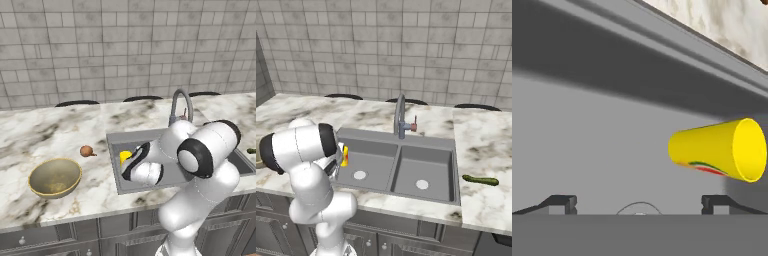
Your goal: Remove the squash and onion from the sink. Then move the bowl and cup from the counter to the sink for washing.
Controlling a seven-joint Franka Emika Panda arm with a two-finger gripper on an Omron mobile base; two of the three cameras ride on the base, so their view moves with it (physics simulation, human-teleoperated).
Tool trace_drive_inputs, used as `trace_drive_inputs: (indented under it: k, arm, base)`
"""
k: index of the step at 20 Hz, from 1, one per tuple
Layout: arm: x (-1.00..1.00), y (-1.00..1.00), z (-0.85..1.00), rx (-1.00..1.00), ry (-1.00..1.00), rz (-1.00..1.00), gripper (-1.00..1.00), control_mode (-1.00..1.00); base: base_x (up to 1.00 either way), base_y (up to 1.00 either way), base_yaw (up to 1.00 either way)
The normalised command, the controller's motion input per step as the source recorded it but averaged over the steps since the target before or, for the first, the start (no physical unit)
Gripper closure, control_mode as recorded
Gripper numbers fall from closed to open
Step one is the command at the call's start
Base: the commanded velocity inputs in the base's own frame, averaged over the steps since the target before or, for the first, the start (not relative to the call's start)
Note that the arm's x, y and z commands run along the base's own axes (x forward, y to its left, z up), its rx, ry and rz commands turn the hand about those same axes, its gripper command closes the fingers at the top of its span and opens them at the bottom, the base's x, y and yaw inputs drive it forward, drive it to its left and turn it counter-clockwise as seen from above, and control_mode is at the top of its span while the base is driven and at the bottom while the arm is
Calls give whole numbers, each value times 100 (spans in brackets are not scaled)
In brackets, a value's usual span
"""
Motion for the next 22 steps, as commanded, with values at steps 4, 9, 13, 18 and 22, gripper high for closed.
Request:
trace_drive_inputs:
  k: [4,9,13,18,22]
  arm:
    - [7,13,72,-1,12,0,-100,-100]
    - [5,11,67,-3,22,-1,-100,-100]
    - [10,18,63,-7,27,-8,-100,-100]
    - [2,14,51,-5,41,-21,-100,-100]
    - [-3,8,49,-2,42,-28,-100,-100]
  base:
    - [0,0,0]
    - [0,0,0]
    - [0,0,0]
    - [0,0,0]
    - [0,0,0]
